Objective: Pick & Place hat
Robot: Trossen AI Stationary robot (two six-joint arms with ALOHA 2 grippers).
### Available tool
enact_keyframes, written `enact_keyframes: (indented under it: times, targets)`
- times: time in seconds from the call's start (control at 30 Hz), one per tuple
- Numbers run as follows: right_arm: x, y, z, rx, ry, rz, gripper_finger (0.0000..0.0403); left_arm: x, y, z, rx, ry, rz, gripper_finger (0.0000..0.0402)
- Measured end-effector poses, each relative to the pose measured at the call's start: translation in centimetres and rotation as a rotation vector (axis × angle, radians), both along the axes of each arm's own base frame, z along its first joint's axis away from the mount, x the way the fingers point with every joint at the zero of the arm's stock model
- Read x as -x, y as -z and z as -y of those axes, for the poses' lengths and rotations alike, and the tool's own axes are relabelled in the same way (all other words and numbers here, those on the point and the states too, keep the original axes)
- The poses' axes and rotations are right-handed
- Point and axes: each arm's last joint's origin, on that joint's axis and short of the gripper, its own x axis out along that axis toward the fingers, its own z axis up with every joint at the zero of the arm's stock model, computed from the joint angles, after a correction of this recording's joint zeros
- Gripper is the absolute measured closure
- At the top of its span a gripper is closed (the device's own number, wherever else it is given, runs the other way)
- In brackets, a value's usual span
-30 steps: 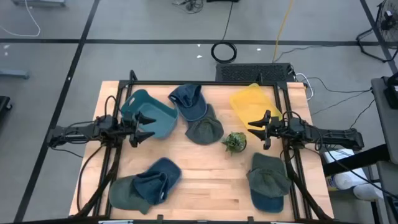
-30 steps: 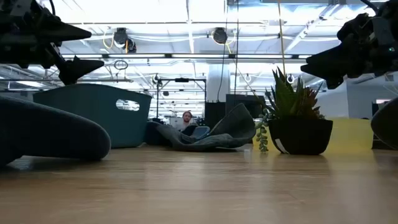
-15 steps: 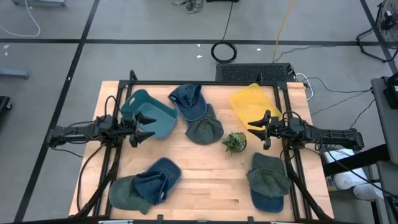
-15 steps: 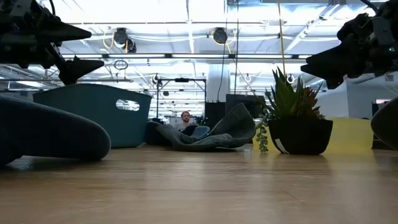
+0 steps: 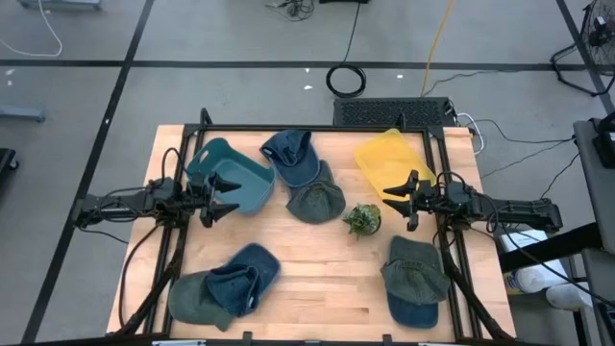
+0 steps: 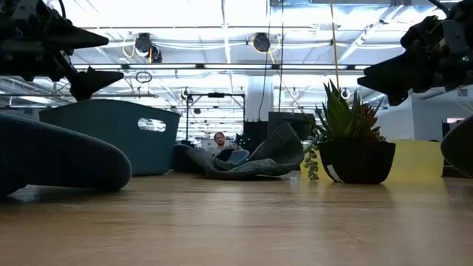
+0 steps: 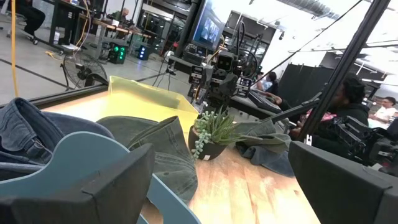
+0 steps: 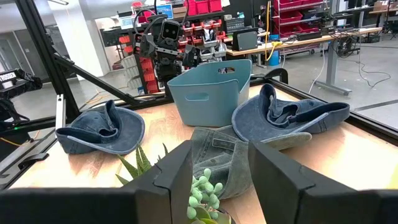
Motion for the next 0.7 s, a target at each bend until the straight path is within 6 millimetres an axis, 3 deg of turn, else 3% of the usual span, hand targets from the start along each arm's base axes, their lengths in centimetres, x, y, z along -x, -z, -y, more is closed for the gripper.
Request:
enact_keyframes:
  times: [0.7]
  targets:
    - [-0.01, -0.17, 0.0, 0.04, 0.0, 0.012, 0.0261, 0.0, 0.0, 0.0, 0.0, 0.0, 0.0, 0.0023]
